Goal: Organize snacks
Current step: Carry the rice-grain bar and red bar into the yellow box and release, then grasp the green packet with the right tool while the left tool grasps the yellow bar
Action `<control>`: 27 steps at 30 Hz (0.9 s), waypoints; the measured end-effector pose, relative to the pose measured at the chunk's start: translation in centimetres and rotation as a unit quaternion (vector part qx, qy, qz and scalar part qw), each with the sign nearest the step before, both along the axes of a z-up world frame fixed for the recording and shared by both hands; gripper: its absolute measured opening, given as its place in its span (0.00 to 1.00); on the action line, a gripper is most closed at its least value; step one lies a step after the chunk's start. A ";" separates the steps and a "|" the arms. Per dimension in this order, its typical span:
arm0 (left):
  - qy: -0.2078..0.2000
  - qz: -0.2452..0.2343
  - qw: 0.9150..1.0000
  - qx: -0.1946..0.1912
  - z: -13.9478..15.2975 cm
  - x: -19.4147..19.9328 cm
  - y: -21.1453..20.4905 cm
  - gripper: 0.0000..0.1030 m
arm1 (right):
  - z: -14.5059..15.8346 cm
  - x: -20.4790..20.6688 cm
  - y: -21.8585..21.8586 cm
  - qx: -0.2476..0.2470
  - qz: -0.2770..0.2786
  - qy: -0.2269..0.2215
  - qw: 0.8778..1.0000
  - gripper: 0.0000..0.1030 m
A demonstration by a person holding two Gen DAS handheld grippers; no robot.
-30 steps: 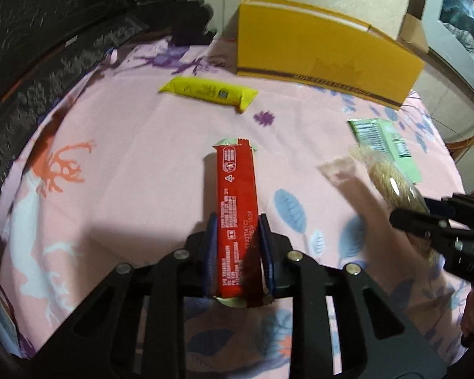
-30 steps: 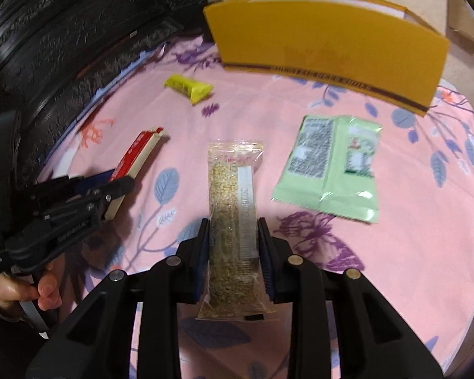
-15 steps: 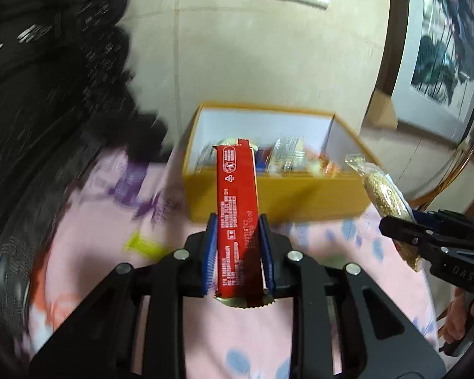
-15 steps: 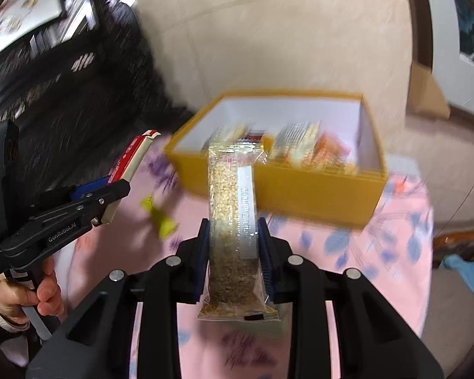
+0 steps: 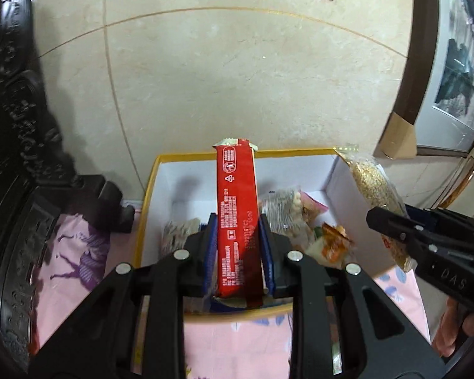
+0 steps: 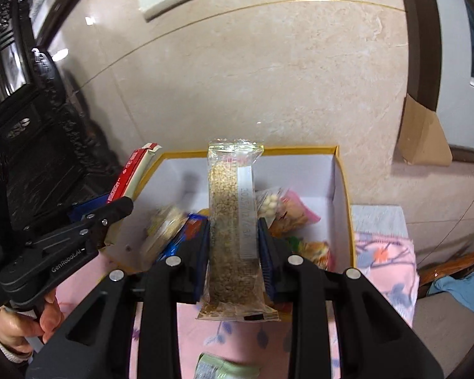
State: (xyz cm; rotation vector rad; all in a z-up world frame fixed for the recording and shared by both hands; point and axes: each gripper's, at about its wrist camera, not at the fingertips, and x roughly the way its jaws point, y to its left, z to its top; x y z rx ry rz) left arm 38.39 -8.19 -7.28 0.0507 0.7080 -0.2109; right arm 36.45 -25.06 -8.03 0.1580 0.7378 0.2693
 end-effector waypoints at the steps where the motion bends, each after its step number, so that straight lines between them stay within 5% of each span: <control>1: 0.003 0.001 1.000 0.003 -0.3 0.5 -0.2 0.24 | 0.0 0.5 0.0 -0.002 -0.002 0.001 1.000 0.29; 4: 0.021 0.010 1.000 0.017 -1.1 2.2 -0.6 0.26 | -0.5 2.3 0.0 -0.015 -0.008 0.009 1.000 0.31; 6: 0.024 0.033 0.998 0.038 -1.4 2.5 -0.7 0.65 | -0.8 3.2 0.1 -0.040 -0.024 0.022 0.999 0.34; 7: 0.017 0.040 0.998 0.040 -1.3 2.4 -0.6 0.68 | -1.0 3.3 0.0 -0.053 -0.032 0.030 0.998 0.44; 9: 0.002 0.038 0.998 0.044 -0.9 1.7 -0.6 0.71 | -0.9 2.9 -0.3 -0.045 -0.039 0.028 0.998 0.57; 19: -0.011 0.079 0.997 0.023 0.4 -4.1 4.8 0.85 | 0.7 -4.6 0.4 0.015 0.001 0.005 1.000 0.58; 27: 0.044 0.157 0.986 0.018 -4.2 -9.3 13.3 0.85 | -3.4 -11.6 3.3 0.009 0.023 0.038 0.999 0.58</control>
